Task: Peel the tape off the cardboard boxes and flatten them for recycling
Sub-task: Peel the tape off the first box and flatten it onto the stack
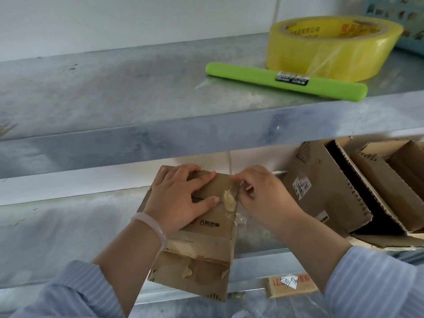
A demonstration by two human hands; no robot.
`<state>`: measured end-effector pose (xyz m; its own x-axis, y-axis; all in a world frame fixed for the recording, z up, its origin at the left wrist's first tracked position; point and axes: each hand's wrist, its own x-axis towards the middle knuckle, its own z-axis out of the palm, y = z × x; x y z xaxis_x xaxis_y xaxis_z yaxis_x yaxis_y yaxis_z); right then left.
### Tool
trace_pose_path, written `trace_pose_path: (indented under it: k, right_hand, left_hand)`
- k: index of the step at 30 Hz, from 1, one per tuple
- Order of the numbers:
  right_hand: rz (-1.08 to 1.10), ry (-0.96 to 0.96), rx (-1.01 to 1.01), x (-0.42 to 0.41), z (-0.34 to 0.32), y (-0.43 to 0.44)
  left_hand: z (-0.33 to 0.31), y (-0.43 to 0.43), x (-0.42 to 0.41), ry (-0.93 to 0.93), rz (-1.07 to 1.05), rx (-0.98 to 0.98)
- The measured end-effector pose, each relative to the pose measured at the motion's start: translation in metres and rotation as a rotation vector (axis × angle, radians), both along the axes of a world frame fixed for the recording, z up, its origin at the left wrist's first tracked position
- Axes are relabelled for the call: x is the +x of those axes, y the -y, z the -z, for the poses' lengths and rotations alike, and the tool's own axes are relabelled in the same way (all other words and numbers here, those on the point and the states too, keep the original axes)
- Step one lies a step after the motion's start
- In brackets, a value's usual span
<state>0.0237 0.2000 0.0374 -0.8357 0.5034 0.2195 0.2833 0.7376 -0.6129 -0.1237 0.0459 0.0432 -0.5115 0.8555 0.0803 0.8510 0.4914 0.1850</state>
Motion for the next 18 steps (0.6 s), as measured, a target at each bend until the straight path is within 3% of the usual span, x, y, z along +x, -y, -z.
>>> trace_pose_path:
  k: [5,12,14,18]
  right_hand:
    - [0.131,-0.087,-0.161,0.005,-0.002,-0.004]
    - [0.169,-0.158,-0.963,-0.002,-0.009,-0.009]
    - [0.189,-0.135,-1.018,-0.002,-0.01,-0.011]
    - [0.203,-0.065,-0.874,-0.004,-0.011,-0.011]
  left_hand:
    - [0.001,0.0,-0.001,0.005,0.002,-0.004]
    - [0.001,0.0,0.0,-0.004,0.007,0.002]
    - [0.0,0.0,0.0,0.004,0.007,0.005]
    - [0.001,0.0,0.0,-0.01,0.01,-0.007]
